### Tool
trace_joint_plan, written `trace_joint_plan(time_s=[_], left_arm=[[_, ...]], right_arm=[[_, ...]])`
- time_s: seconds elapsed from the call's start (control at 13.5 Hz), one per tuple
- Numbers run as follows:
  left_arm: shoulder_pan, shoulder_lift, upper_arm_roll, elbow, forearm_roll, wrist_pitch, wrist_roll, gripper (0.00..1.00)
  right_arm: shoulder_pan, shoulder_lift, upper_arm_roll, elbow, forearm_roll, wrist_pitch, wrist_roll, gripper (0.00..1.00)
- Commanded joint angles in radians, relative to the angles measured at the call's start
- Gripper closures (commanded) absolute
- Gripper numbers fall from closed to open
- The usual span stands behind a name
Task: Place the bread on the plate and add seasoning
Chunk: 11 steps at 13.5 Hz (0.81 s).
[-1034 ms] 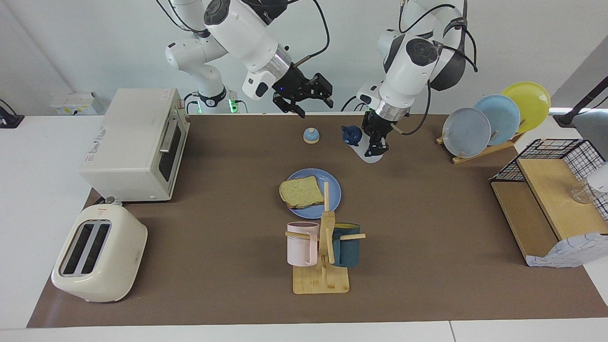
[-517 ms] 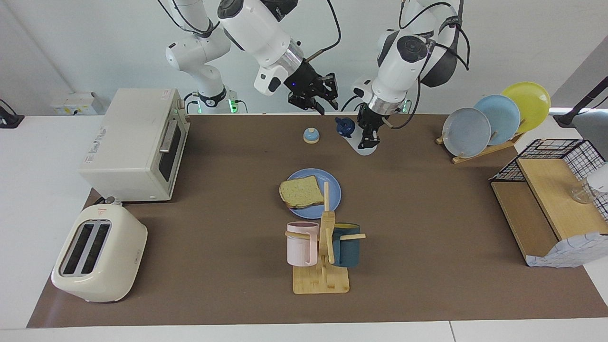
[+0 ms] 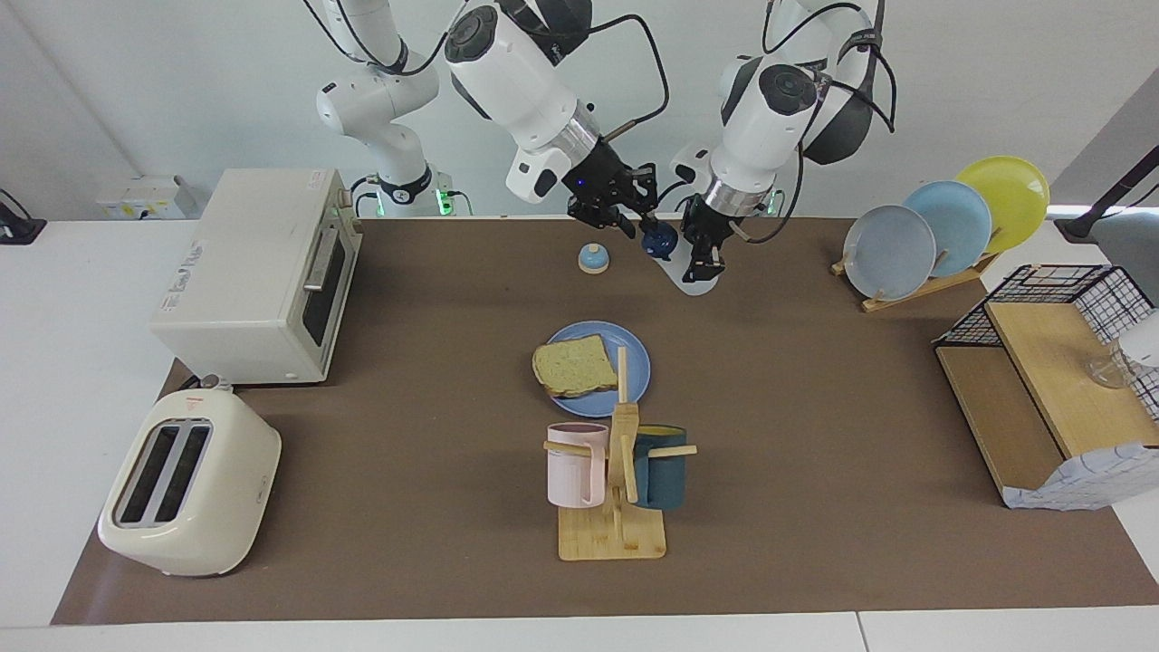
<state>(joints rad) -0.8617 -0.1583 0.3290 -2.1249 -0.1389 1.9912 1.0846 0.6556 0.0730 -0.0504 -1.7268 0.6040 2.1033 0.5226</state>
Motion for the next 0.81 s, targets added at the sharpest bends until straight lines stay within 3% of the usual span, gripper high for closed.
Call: trace_joint_plan(time_s=[0.0,0.3,0.74], left_arm=[[-0.014,-0.033,0.008,-0.032,0.012,0.029,-0.008,1.00],[-0.013,-0.033,0.008,-0.032,0.007,0.029,-0.008,1.00],[-0.013,-0.035,0.008,-0.032,0.005,0.032,-0.015,1.00]], right_arm=[[0.001,0.007,0.001,0.029,-0.020,-0.020,0.040,0.66],[-0.001,0.007,0.000,0.036,-0.021,-0.032,0.045,0.81],[0.002,0.005,0.001,0.026,-0.044,-0.025,0.043,0.80]])
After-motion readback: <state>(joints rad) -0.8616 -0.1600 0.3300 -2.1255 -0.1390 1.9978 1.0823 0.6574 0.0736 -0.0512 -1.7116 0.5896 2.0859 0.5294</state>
